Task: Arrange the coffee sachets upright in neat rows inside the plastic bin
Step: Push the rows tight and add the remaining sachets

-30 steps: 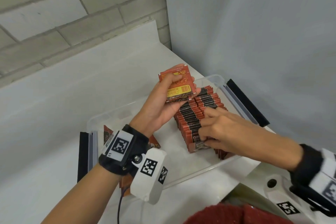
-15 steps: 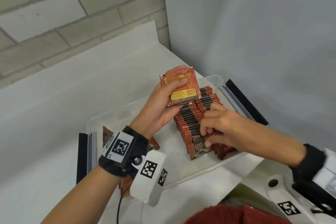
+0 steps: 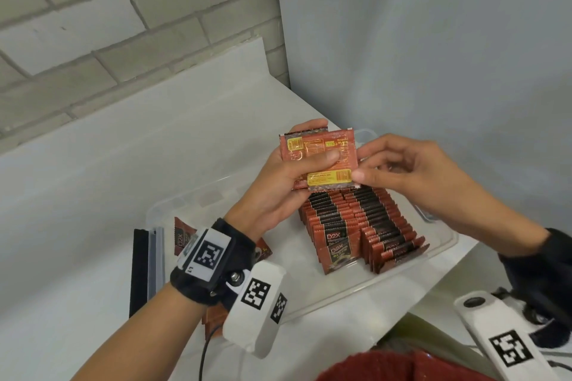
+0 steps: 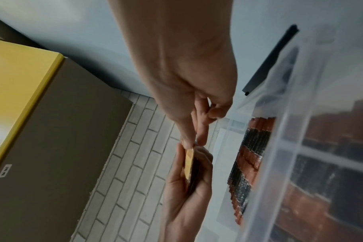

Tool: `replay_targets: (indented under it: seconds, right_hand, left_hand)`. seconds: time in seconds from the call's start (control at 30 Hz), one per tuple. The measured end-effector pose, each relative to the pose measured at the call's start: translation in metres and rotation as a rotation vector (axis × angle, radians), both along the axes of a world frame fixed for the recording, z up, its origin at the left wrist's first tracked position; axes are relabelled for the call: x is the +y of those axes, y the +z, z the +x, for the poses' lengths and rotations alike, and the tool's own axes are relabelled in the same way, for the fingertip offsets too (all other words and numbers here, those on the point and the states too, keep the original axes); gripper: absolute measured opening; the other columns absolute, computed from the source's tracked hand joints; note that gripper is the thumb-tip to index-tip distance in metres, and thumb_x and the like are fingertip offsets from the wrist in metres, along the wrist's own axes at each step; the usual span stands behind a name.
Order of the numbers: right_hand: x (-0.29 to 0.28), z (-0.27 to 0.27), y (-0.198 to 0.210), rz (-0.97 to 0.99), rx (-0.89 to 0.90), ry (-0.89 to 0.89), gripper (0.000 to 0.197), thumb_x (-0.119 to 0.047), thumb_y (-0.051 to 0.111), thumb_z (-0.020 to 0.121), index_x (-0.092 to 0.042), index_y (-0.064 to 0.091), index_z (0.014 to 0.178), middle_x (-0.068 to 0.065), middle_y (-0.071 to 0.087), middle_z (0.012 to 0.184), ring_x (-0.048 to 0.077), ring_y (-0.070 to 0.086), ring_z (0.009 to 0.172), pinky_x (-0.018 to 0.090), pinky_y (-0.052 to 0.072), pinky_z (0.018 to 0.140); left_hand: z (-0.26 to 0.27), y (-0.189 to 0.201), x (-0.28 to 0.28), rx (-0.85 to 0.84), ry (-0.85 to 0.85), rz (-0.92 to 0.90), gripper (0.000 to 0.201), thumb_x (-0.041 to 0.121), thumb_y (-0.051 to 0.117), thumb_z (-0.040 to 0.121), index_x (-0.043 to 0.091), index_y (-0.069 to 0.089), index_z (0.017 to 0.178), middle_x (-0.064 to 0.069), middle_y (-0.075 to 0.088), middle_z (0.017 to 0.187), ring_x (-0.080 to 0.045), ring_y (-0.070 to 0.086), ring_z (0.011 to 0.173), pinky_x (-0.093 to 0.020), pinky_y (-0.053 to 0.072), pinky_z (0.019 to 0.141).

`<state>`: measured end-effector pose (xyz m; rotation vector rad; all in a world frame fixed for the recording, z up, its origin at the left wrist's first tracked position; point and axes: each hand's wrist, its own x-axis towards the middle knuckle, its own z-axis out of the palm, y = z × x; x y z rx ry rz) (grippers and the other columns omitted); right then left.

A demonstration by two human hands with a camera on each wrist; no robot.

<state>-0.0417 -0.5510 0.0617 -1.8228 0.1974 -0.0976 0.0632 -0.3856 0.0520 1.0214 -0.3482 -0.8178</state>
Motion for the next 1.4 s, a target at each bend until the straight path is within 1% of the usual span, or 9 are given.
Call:
replay_targets:
  seconds: [0.17,0.3,0.4,0.53,0.8,0.97,1.07,1.2,1.4]
  right_hand:
    - [0.005,0.001,0.002,0.074,-0.050,-0.022,0.016,-0.024,0.073,0.073,-0.025,0.071,0.088,0.000,0.074,0.080,0.017,0.070,0.082,0.029,0.056,0.077]
    - [0.005,0.000,0.010,0.039,-0.163,-0.095,0.011,-0.017,0.073,0.079,-0.016,0.070,0.089,0.002,0.074,0.085,0.022,0.070,0.085,0.025,0.056,0.079]
    - [0.005,0.000,0.015,0.016,-0.272,-0.160,0.006,-0.018,0.074,0.078,-0.018,0.069,0.082,0.001,0.072,0.081,0.031,0.064,0.081,0.035,0.054,0.075]
    - [0.003,0.000,0.009,-0.138,-0.378,-0.167,0.006,-0.023,0.075,0.078,-0.027,0.073,0.082,0.006,0.070,0.081,0.035,0.057,0.074,0.048,0.049,0.069]
    - [0.001,0.000,0.000,-0.402,-0.436,-0.091,0.013,-0.027,0.068,0.081,-0.030,0.072,0.093,-0.011,0.069,0.099,0.017,0.058,0.088,0.026,0.047,0.071]
    - [0.003,0.001,0.007,-0.014,-0.196,-0.082,0.018,-0.006,0.066,0.087,-0.020,0.070,0.098,-0.010,0.070,0.089,0.006,0.061,0.078,0.018,0.048,0.074]
    - [0.008,-0.002,0.012,0.235,0.006,0.002,0.017,-0.032,0.068,0.077,-0.021,0.069,0.090,-0.007,0.071,0.083,0.004,0.061,0.076,0.021,0.047,0.076]
    - [0.016,0.000,0.014,0.283,0.098,0.036,0.024,-0.035,0.071,0.069,-0.017,0.069,0.085,-0.005,0.073,0.082,0.001,0.063,0.068,0.012,0.048,0.064]
    - [0.011,0.008,0.009,0.367,0.120,-0.044,0.021,-0.021,0.071,0.075,-0.008,0.065,0.090,0.008,0.075,0.091,0.014,0.071,0.082,0.020,0.057,0.076]
  left_hand:
    - [-0.002,0.003,-0.001,0.013,0.020,0.017,0.045,0.021,0.067,0.073,0.016,0.058,0.116,-0.008,0.070,0.106,-0.023,0.068,0.098,-0.032,0.057,0.081]
    - [-0.004,0.006,0.000,0.015,-0.031,0.089,0.082,0.060,0.049,0.074,0.004,0.049,0.133,-0.017,0.063,0.124,-0.027,0.062,0.114,-0.032,0.051,0.095]
    - [-0.002,0.005,0.000,0.076,-0.073,0.077,0.080,0.064,0.038,0.079,0.006,0.051,0.132,-0.013,0.068,0.104,-0.020,0.068,0.090,-0.029,0.056,0.084]
    - [-0.002,0.005,-0.001,0.141,-0.078,0.088,0.049,0.049,0.051,0.083,0.011,0.062,0.110,-0.014,0.067,0.088,-0.020,0.065,0.075,-0.029,0.058,0.071]
    - [-0.002,0.003,0.001,0.143,-0.068,0.066,0.028,0.011,0.065,0.082,0.008,0.062,0.109,-0.014,0.070,0.102,-0.020,0.070,0.087,-0.029,0.058,0.075]
    - [0.001,0.002,-0.001,0.137,0.009,-0.014,0.030,0.006,0.063,0.083,0.012,0.061,0.112,-0.013,0.070,0.105,-0.024,0.069,0.093,-0.035,0.058,0.079]
    - [0.000,0.002,-0.001,0.121,0.054,-0.110,0.027,0.006,0.057,0.081,0.016,0.070,0.102,-0.011,0.071,0.104,-0.024,0.069,0.096,-0.038,0.055,0.087]
    - [-0.003,0.003,-0.001,0.100,0.061,-0.180,0.028,0.004,0.058,0.080,0.021,0.074,0.095,-0.011,0.070,0.105,-0.025,0.067,0.099,-0.040,0.051,0.092]
    - [-0.003,0.000,-0.002,0.058,0.064,-0.196,0.041,-0.001,0.059,0.079,0.018,0.057,0.115,-0.013,0.062,0.109,-0.025,0.064,0.101,-0.039,0.051,0.093]
